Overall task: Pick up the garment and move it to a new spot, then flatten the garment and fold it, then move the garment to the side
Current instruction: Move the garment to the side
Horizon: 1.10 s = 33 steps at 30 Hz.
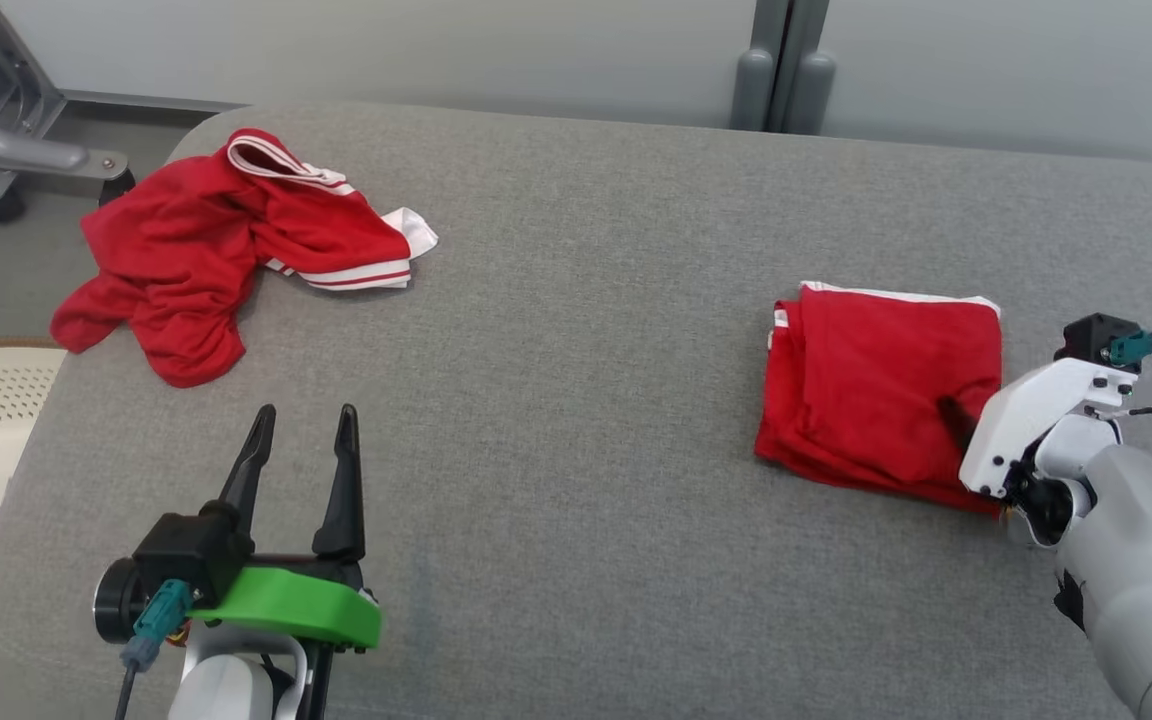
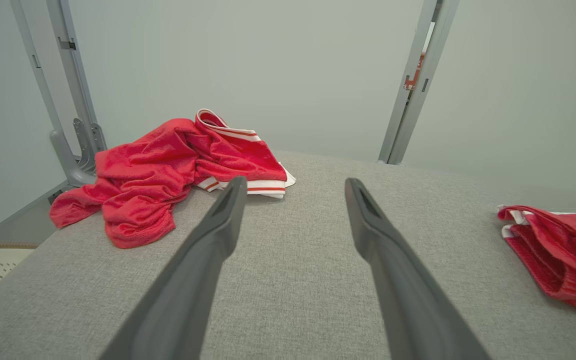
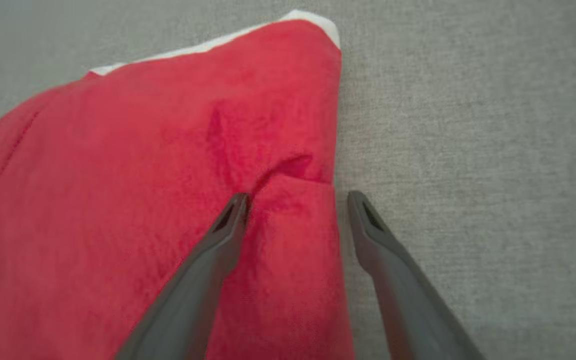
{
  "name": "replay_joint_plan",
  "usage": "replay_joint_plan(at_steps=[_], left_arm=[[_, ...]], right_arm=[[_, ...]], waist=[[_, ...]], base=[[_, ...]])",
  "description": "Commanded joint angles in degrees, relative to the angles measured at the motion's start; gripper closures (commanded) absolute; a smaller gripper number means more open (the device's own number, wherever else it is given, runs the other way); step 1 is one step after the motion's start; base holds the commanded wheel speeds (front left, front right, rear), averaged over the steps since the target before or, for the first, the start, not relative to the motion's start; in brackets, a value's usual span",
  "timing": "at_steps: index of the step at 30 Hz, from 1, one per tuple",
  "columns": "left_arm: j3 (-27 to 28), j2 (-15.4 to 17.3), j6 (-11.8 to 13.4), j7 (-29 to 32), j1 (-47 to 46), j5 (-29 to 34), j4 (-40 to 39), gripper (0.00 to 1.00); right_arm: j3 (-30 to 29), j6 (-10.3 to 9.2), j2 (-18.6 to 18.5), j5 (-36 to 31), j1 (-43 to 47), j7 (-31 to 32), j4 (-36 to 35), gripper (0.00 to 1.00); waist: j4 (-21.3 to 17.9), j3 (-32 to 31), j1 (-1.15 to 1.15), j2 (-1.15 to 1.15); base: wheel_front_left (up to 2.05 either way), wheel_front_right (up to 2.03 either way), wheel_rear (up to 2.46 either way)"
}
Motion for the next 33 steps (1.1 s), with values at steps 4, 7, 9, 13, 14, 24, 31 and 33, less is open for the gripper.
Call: replay_joint_plan(at_steps=[4,7,9,13,14,24,31,33], left_arm=[[-0.17,0.05,-0.25,-0.02,-0.18,-0.33,0.13,0.00],[-0.17,0.04,-0.25,-0.02,0.01,-0.41,0.18,0.00],[-0.26,0.04,-0.22,-0.02,0.09,-0.26,0.30,0.00],[-0.65,0.04,-0.21,-0.02,-0.14,0.15,0.26,0.00],[-0.79,0.04,-0.21,-0.01,-0.18,0.22,0.24,0.00],[-4.60,0.05,-0.27,-0.02,-2.39,0.31,0.13,0.00],[-9.25,0.07,-0.25,-0.02,-4.76,-0.22,0.72,0.00],[-10.41,0.08,-0.25,-0.02,-5.33,-0.47,0.89,0.00]], right_arm=[[-0.50,-0.08,0.20,0.04,-0.43,5.16,4.82,0.00],[-0.54,-0.08,1.21,0.64,-0.27,5.99,5.38,0.00],[-0.42,-0.08,1.40,1.01,-0.41,4.15,4.42,0.55],[-0.31,-0.08,0.63,1.37,-1.44,-2.12,1.66,1.00],[-0.14,-0.08,0.55,1.41,-1.72,-3.26,1.23,1.00],[3.40,-0.08,-0.81,1.82,-3.77,-9.80,-1.49,1.00],[5.73,-0.08,-1.38,3.41,-4.69,-11.86,-2.51,1.00],[6.35,-0.08,-1.28,4.06,-4.70,-12.20,-2.85,1.00]], waist=[[1.07,0.17,0.00,0.00],[0.90,0.15,0.00,0.00],[0.53,0.10,0.00,0.00],[-0.88,-0.19,0.00,0.00],[-1.28,-0.25,0.00,0.00],[-9.09,-0.01,0.00,0.00],[-17.11,1.83,0.00,0.00],[-19.21,2.49,0.00,0.00]], base=[[0.00,0.00,0.00],[0.00,0.00,0.00],[0.00,0.00,0.00],[0.00,0.00,0.00],[0.00,0.00,0.00],[0.00,0.00,0.00],[0.00,0.00,0.00],[0.00,0.00,0.00]])
